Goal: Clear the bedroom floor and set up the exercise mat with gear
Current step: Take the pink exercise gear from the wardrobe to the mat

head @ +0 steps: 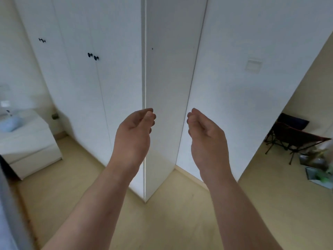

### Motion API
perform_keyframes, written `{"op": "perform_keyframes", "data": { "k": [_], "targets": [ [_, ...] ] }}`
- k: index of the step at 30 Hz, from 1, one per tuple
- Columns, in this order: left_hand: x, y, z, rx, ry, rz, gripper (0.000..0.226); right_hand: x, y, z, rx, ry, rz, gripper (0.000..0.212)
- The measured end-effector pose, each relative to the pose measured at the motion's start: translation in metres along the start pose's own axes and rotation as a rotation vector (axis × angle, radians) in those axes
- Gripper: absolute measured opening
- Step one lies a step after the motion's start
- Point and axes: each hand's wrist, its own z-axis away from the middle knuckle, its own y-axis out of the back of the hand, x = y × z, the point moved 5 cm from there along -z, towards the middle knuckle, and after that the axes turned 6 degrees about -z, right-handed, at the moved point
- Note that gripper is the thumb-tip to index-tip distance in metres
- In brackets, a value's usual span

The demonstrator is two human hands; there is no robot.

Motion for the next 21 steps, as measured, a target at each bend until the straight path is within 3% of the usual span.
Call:
{"op": "perform_keyframes", "data": {
  "k": [14, 21],
  "targets": [
    [-0.053, 0.106, -0.282, 0.228, 0.031, -0.018, 0.022, 0.067, -0.266, -0.223, -0.254, -0.016, -0.14, 0.044],
    [-0.066, 0.183, -0.386, 0.279, 0.037, 0.027, 0.024, 0.079, -0.398, -0.289, -0.306, -0.034, -0.113, 0.045]
  ]
}}
